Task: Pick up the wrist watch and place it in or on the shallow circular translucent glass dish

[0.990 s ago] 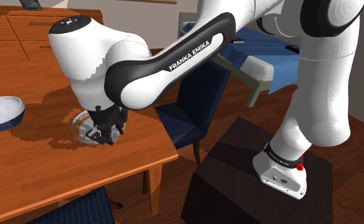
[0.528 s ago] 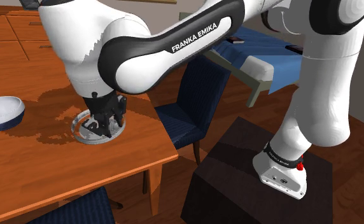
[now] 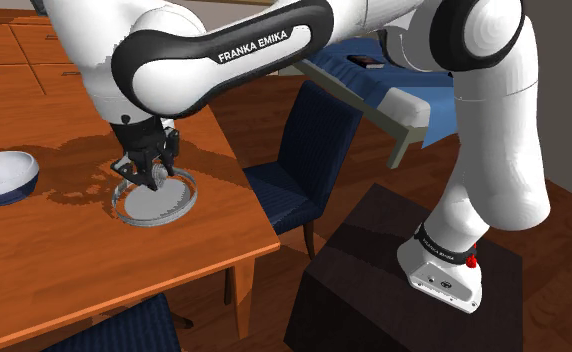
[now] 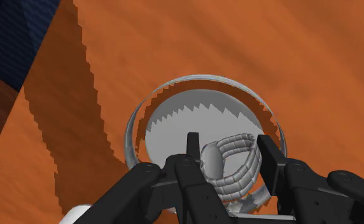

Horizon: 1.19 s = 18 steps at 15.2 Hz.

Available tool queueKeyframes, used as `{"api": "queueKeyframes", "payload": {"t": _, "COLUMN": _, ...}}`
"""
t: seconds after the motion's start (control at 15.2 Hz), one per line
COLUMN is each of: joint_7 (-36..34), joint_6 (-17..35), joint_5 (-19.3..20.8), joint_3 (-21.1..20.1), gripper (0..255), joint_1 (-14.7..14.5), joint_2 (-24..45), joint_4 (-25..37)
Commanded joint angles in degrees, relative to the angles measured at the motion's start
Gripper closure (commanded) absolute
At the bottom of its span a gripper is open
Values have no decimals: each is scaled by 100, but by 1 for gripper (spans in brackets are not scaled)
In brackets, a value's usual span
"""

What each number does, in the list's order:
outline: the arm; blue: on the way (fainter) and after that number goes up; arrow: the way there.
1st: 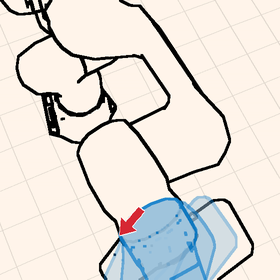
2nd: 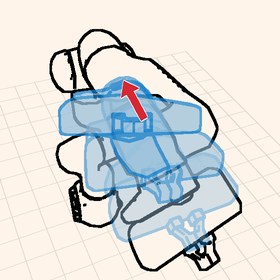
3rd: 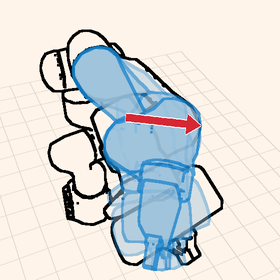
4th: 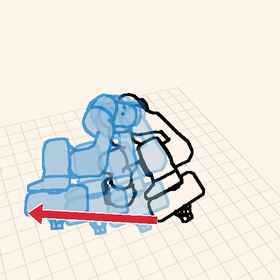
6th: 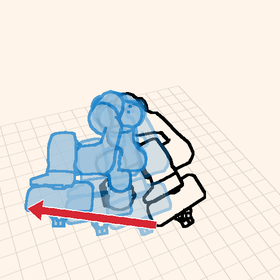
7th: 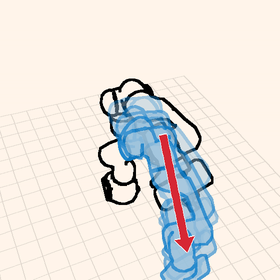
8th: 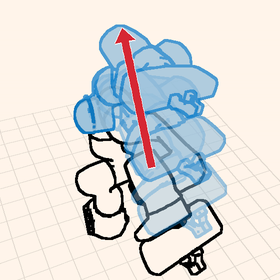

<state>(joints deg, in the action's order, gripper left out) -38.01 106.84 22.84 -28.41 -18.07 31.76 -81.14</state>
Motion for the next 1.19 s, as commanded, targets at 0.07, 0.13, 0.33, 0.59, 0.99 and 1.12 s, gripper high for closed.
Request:
{"api": "queueKeyframes", "payload": {"t": 0.07, "joint_7": 284, "joint_6": -301, "joint_5": 136, "joint_3": 147, "gripper": 255, "joint_1": -83, "joint_2": 588, "joint_4": 927}}
{"api": "queueKeyframes", "payload": {"t": 0.13, "joint_7": 392, "joint_6": -431, "joint_5": 177, "joint_3": 198, "gripper": 255, "joint_1": -126, "joint_2": 812, "joint_4": 1301}}
{"api": "queueKeyframes", "payload": {"t": 0.33, "joint_7": 597, "joint_6": -647, "joint_5": 256, "joint_3": 303, "gripper": 255, "joint_1": -227, "joint_2": 1288, "joint_4": 2039}}
{"api": "queueKeyframes", "payload": {"t": 0.59, "joint_7": 532, "joint_6": -375, "joint_5": 286, "joint_3": 318, "gripper": 255, "joint_1": -185, "joint_2": 1326, "joint_4": 1789}}
{"api": "queueKeyframes", "payload": {"t": 0.99, "joint_7": 440, "joint_6": -1, "joint_5": 346, "joint_3": 352, "gripper": 255, "joint_1": -147, "joint_2": 1431, "joint_4": 1497}}
{"api": "queueKeyframes", "payload": {"t": 1.12, "joint_7": 422, "joint_6": 72, "joint_5": 360, "joint_3": 360, "gripper": 255, "joint_1": -142, "joint_2": 1458, "joint_4": 1447}}
